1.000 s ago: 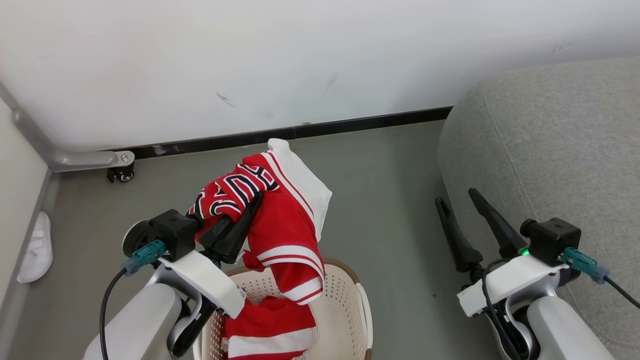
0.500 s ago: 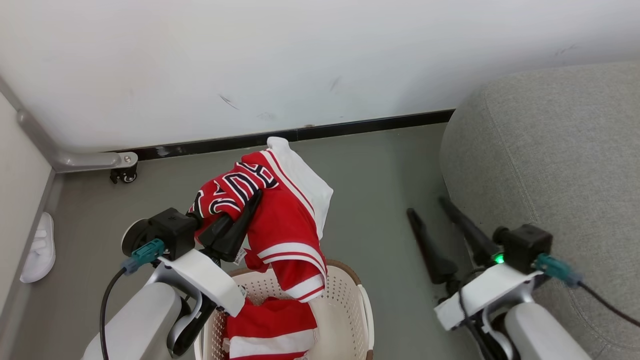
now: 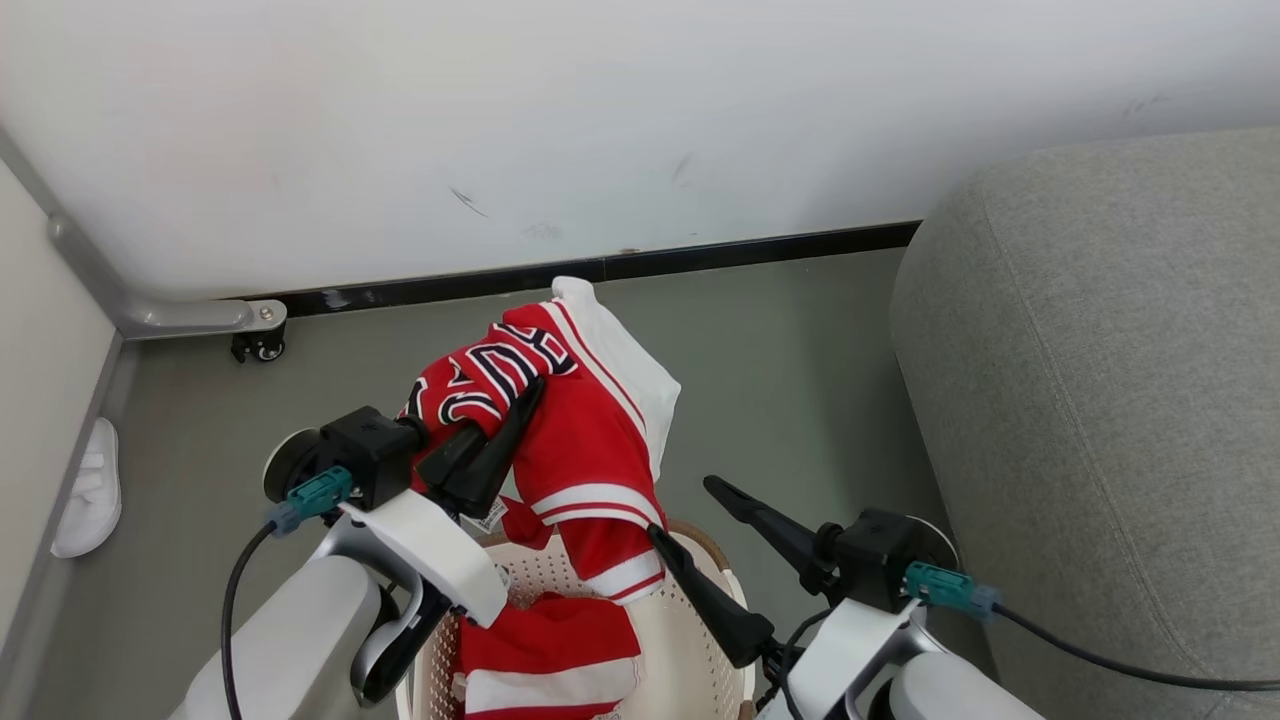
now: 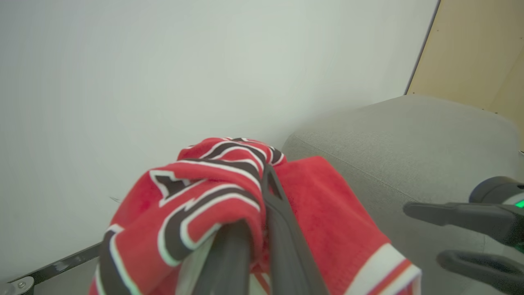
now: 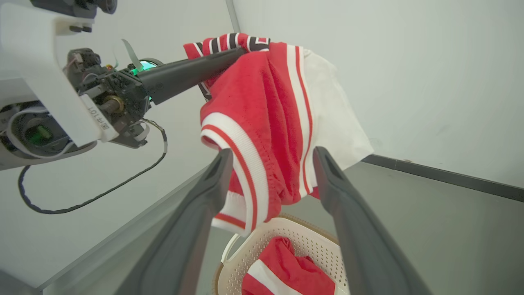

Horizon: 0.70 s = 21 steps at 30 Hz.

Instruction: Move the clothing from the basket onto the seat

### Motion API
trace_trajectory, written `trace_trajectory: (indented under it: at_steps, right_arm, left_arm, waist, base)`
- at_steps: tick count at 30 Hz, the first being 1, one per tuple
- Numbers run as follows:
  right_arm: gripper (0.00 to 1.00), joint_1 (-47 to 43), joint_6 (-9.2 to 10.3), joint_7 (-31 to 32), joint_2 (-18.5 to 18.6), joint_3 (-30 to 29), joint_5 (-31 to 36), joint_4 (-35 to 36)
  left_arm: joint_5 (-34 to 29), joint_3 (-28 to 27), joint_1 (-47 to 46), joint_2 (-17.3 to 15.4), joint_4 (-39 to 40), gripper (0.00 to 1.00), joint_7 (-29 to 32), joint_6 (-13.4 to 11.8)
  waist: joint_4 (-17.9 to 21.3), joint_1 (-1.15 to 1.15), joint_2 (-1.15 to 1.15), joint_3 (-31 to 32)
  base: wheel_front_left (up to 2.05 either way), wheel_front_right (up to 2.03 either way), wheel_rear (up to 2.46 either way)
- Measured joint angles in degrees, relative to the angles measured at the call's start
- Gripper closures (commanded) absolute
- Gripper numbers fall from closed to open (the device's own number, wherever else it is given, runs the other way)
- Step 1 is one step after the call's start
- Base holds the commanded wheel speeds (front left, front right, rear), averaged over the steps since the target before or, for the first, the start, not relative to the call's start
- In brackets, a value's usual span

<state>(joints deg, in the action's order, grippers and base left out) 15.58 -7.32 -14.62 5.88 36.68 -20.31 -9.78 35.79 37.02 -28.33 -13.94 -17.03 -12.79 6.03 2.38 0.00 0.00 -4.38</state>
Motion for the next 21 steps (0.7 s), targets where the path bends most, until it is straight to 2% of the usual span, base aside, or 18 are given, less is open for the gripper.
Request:
trace_trajectory:
  at_steps: [11, 21]
  right_arm:
    - [0.00, 4.9, 0.00, 0.0, 0.8, 6.5, -0.4, -3.9]
    - [0.00, 8.6, 0.00, 0.0, 0.5, 5.4, -2.0, -8.4]
  left_arm:
    - [0.0, 1.1, -1.8, 1.5, 0.1, 1.00, 0.2, 0.0]
    - [0.0, 3.0, -1.8, 3.3, 1.0, 1.00, 0.7, 0.2]
  waist:
    - [-1.0, 0.00, 0.00, -0.2]
    - [-2.4, 0.00, 0.00, -0.5]
  base:
    - [0.00, 0.00, 0.00]
    - [0.00, 0.00, 0.00]
